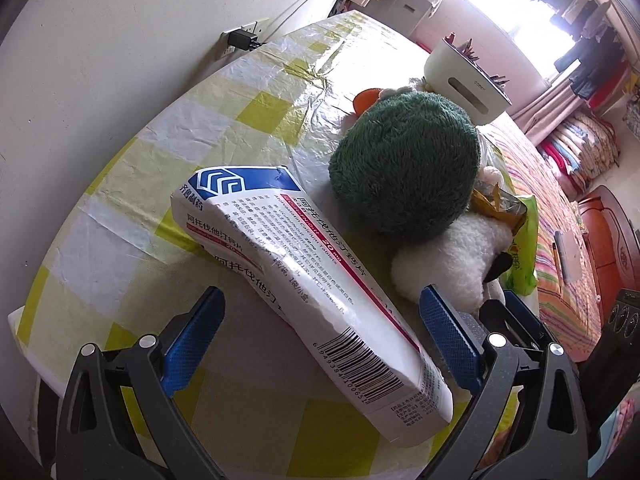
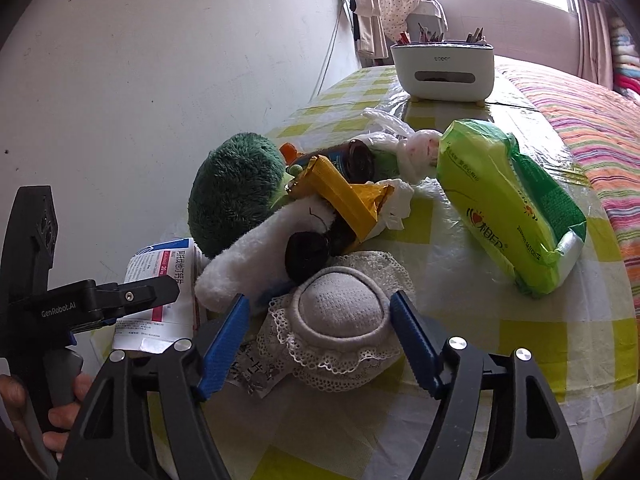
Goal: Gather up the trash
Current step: 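Grasp the white medicine box with the left tool while the right tool grasps the lace hat, then carry the box with the left tool while the right tool drops the lace hat into the bin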
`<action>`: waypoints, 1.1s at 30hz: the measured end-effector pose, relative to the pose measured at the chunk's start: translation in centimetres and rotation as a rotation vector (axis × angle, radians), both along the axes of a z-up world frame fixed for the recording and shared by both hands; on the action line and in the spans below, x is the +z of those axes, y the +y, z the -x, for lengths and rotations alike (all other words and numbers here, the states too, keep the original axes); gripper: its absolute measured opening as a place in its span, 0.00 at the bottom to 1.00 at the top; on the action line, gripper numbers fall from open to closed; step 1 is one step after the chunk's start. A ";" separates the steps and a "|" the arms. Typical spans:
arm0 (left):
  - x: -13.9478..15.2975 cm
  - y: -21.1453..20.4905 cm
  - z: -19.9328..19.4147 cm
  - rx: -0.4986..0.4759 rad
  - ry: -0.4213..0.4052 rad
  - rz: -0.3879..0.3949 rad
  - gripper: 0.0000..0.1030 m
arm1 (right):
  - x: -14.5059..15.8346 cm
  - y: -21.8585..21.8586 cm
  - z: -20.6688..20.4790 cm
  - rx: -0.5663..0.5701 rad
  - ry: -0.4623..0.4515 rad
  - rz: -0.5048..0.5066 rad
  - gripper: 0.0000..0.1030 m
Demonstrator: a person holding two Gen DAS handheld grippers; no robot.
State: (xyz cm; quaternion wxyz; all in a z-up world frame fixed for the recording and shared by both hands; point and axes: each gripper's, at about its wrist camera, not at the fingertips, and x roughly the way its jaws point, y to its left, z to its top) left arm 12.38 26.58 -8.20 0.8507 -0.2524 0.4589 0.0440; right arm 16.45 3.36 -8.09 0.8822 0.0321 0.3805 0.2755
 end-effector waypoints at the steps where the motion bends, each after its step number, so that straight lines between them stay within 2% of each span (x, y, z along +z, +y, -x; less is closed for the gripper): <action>1: -0.1 -0.1 0.0 0.001 0.005 -0.004 0.94 | 0.0 -0.1 0.0 -0.005 0.002 0.000 0.48; 6: -0.5 -0.8 -0.4 -0.019 0.027 -0.051 0.93 | -0.3 -0.6 -0.3 -0.002 0.013 -0.013 0.47; 9: -0.5 -0.9 -0.4 -0.017 0.024 -0.061 0.93 | -0.7 -1.7 -1.0 -0.021 0.050 -0.079 0.49; 12: -0.5 -1.1 -0.4 -0.014 0.018 -0.071 0.92 | -1.0 -2.0 -1.5 -0.037 0.078 -0.095 0.58; 13: -0.5 -1.1 -0.3 -0.012 0.017 -0.078 0.91 | -1.2 -2.0 -1.6 -0.047 0.088 -0.090 0.66; 14: -0.5 -1.1 -0.3 -0.010 0.015 -0.085 0.90 | -1.5 -2.0 -1.9 -0.052 0.106 -0.089 0.69; 16: -0.4 -1.2 -0.3 -0.010 0.007 -0.088 0.82 | -1.9 -2.2 -2.2 -0.055 0.136 -0.111 0.69; 17: -0.4 -1.2 -0.3 -0.015 -0.001 -0.078 0.71 | -2.0 -2.1 -2.2 -0.058 0.137 -0.113 0.69; 19: -0.5 -1.1 -0.3 -0.023 -0.006 -0.059 0.65 | -1.7 -1.8 -2.1 -0.054 0.112 -0.096 0.68; 20: -0.4 -1.2 -0.3 -0.027 -0.008 -0.059 0.63 | -1.6 -1.6 -1.9 -0.038 0.101 -0.088 0.59; 21: -0.4 -1.3 -0.3 -0.031 -0.009 -0.060 0.60 | -1.6 -1.2 -1.8 -0.018 0.101 -0.080 0.55; 23: -0.5 -1.3 -0.3 -0.044 -0.014 -0.049 0.55 | -1.5 -0.8 -1.2 -0.016 0.078 -0.058 0.52; 29: -0.3 -1.5 0.4 -0.040 -0.040 -0.047 0.40 | -0.4 -1.3 0.8 -0.031 -0.028 -0.054 0.49; 33: 0.0 -1.9 0.9 -0.036 -0.055 -0.083 0.39 | 0.7 -2.2 2.9 -0.051 -0.110 -0.049 0.49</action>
